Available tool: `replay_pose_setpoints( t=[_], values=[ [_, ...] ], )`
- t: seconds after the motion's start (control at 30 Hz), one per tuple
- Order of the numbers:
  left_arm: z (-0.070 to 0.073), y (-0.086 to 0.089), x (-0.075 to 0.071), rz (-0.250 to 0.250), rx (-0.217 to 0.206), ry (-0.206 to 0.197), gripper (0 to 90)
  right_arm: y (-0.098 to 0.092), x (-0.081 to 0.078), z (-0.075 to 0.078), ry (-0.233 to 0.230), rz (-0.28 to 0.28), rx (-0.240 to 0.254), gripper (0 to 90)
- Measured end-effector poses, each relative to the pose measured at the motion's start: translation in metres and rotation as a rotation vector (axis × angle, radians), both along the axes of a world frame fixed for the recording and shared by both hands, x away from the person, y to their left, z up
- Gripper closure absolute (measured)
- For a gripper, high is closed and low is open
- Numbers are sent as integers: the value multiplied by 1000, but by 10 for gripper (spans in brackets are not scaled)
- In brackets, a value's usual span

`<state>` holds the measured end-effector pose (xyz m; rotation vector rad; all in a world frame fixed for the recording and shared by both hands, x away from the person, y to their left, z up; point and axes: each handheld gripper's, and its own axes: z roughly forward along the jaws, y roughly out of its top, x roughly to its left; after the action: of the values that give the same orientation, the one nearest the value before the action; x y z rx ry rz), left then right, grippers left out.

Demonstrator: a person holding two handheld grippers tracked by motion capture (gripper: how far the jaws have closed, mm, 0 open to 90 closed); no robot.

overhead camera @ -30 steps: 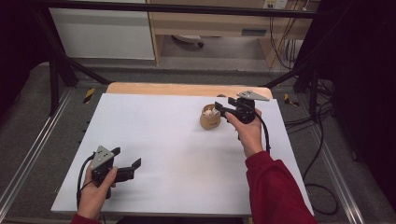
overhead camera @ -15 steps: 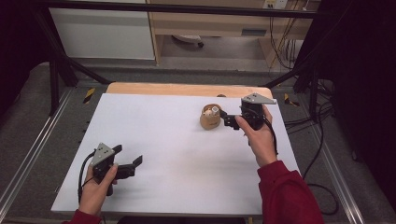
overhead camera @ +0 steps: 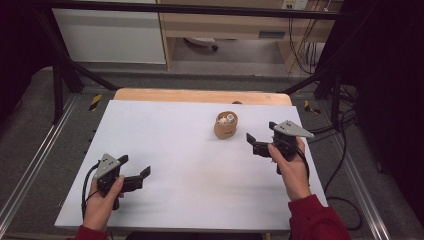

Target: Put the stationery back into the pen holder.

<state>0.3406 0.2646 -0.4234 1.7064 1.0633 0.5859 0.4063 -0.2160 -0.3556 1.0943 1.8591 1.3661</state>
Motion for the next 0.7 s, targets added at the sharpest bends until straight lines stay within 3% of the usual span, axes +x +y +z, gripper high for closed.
replay_pose_setpoints(
  t=[0.17, 0.5, 0.6, 0.7],
  values=[
    [1, 6, -7, 4, 0, -1, 51, -9, -14, -14, 20, -13, 12, 46],
    [2, 15, -16, 4, -2, -2, 54, -21, -40, -56, 84, -42, 12, 34],
    [2, 16, -18, 4, -4, 2, 55, -20, -44, -67, 110, -45, -35, 33],
    [3, 17, -20, 5, -2, 2, 56, -18, -47, -78, 154, -42, -41, 36]
  ],
)
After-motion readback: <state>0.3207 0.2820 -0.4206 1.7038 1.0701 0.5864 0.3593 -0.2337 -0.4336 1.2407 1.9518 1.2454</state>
